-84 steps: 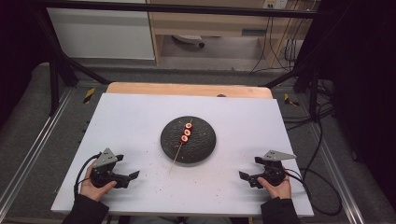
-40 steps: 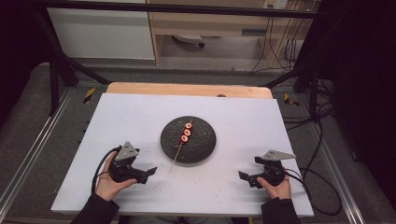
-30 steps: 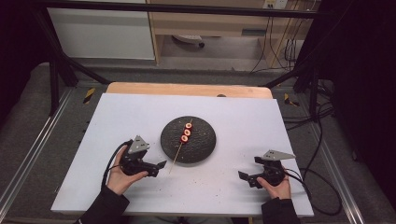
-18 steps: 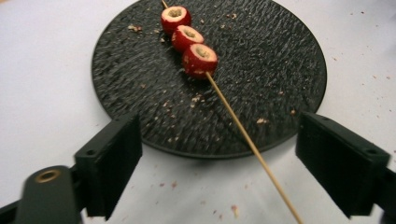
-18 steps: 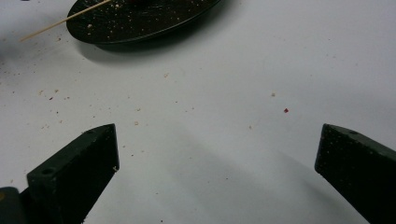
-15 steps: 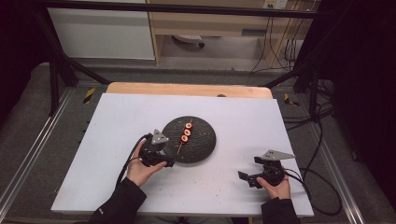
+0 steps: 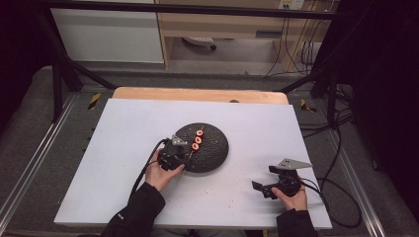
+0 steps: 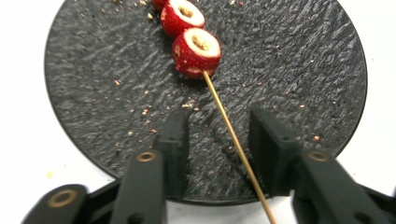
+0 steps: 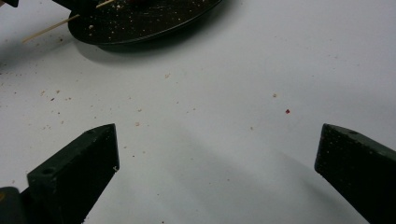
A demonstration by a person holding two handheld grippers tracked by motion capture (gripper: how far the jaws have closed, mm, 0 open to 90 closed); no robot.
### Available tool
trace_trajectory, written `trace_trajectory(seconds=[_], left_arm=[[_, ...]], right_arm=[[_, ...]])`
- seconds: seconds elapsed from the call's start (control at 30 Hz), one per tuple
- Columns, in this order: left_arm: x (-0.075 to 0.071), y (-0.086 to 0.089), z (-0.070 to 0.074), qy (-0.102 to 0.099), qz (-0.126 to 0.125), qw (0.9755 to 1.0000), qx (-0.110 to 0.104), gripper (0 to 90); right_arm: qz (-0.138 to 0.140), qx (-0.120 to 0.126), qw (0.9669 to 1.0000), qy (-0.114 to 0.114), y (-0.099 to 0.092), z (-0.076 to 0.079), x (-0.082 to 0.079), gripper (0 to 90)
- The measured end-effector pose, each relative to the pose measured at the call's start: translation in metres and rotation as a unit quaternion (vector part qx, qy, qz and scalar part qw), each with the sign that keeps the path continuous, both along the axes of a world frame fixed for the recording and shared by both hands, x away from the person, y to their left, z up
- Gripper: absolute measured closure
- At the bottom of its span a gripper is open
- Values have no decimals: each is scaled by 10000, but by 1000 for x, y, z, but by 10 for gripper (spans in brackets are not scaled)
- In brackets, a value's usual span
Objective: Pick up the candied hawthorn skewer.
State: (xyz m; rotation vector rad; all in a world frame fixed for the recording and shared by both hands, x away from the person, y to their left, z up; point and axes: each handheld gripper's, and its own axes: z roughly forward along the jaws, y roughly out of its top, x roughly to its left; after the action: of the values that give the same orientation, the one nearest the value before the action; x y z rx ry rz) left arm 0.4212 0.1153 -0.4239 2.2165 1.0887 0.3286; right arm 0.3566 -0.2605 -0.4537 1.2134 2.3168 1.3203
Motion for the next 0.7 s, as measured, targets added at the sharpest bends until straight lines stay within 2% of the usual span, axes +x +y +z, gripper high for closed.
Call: trace_trajectory(seconds=[0.2, 0.27, 0.53, 0.7], left_arm=[[3, -9, -1, 65, 50, 9997, 220, 704], [3, -11, -1, 65, 142, 9996, 255, 724], [3, -15, -1, 67, 424, 9987, 285, 811], [3, -14, 0, 70, 564, 9982, 186, 861]], right_arm=[[0, 15, 10000, 4, 0, 0, 0, 9], [-3, 19, 10000, 0, 0, 0, 0, 9], [-2, 27, 10000, 11, 0, 0, 0, 9], [-4, 20, 10000, 26, 1, 0, 0, 8]])
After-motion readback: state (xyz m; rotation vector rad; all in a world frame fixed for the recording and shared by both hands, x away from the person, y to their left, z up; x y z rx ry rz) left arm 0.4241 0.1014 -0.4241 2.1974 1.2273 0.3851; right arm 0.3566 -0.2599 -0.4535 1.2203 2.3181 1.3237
